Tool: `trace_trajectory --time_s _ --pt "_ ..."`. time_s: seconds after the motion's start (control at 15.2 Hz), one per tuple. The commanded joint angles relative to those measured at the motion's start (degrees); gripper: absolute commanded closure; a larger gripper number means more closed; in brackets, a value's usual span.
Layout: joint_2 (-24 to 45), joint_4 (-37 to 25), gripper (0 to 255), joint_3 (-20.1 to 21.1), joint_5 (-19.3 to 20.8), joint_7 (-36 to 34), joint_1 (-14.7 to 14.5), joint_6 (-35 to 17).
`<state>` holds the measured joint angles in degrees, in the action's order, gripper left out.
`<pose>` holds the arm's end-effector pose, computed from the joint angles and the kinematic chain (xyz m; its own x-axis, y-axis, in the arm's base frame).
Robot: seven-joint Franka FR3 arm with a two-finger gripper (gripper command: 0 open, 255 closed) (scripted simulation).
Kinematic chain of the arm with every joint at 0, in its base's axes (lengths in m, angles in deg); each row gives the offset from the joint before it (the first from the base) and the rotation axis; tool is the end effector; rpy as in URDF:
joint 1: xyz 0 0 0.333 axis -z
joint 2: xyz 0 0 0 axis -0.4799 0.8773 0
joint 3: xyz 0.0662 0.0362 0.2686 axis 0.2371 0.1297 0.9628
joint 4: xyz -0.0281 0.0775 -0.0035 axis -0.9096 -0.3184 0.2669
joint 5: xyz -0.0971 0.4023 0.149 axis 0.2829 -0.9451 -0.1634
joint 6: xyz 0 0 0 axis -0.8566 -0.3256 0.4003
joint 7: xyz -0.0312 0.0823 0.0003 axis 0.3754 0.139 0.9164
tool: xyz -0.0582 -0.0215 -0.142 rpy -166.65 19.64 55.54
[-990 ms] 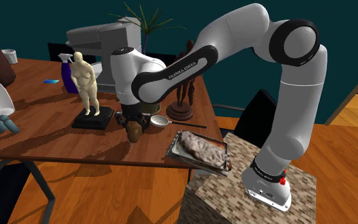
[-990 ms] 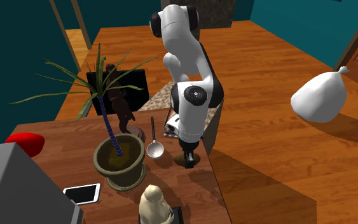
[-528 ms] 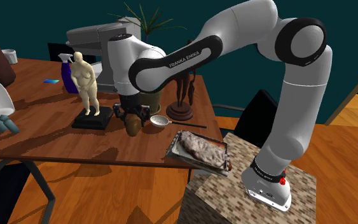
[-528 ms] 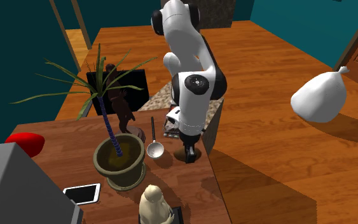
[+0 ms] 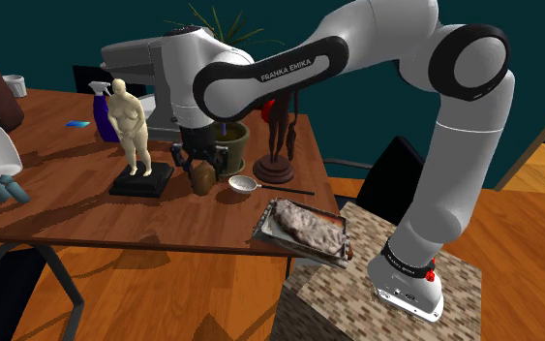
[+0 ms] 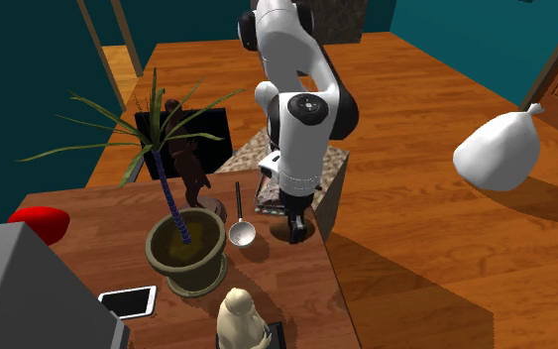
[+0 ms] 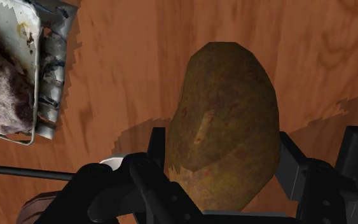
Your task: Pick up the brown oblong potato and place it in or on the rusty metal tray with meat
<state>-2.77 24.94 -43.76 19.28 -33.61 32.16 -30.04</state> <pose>0.5509 0.3302 0.3393 0.5893 -0.8068 0.0430 -0.8078 -0.5874 0.0484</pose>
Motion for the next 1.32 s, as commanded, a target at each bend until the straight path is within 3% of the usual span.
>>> trace_trajectory --time_s 0.0,0.26,0.53,0.86,1.25 --pt "-0.2 -1.1 255 0.1 -0.2 0.2 0.0 1.3" --pt "-11.6 10.9 255 0.5 -7.3 4.9 3.3 -2.0" --pt "-23.0 21.3 255 -1.2 -14.4 10.4 3.8 -3.3" --pt "-36.4 32.7 255 -5.1 -21.0 16.5 1.3 -2.6" --pt "-52.0 44.5 255 -10.5 -25.1 21.4 -3.1 1.4"
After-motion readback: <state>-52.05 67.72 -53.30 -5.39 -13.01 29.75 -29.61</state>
